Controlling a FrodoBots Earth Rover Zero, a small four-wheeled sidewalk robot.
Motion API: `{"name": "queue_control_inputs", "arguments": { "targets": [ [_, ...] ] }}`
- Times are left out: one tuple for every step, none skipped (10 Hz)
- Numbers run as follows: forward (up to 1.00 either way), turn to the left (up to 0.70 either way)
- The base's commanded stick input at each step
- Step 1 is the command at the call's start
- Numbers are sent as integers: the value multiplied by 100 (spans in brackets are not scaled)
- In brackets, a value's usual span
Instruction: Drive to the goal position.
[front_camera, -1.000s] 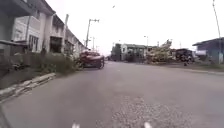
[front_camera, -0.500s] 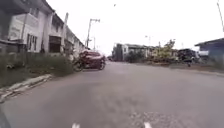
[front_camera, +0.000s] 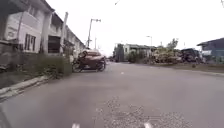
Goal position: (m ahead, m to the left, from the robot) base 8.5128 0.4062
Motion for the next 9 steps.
{"name": "queue_control_inputs", "arguments": {
  "targets": [
    [70,0],
    [70,0],
    [70,0],
    [70,0],
    [70,0],
    [70,0],
    [70,0],
    [70,0],
    [70,0]
  ]
}}
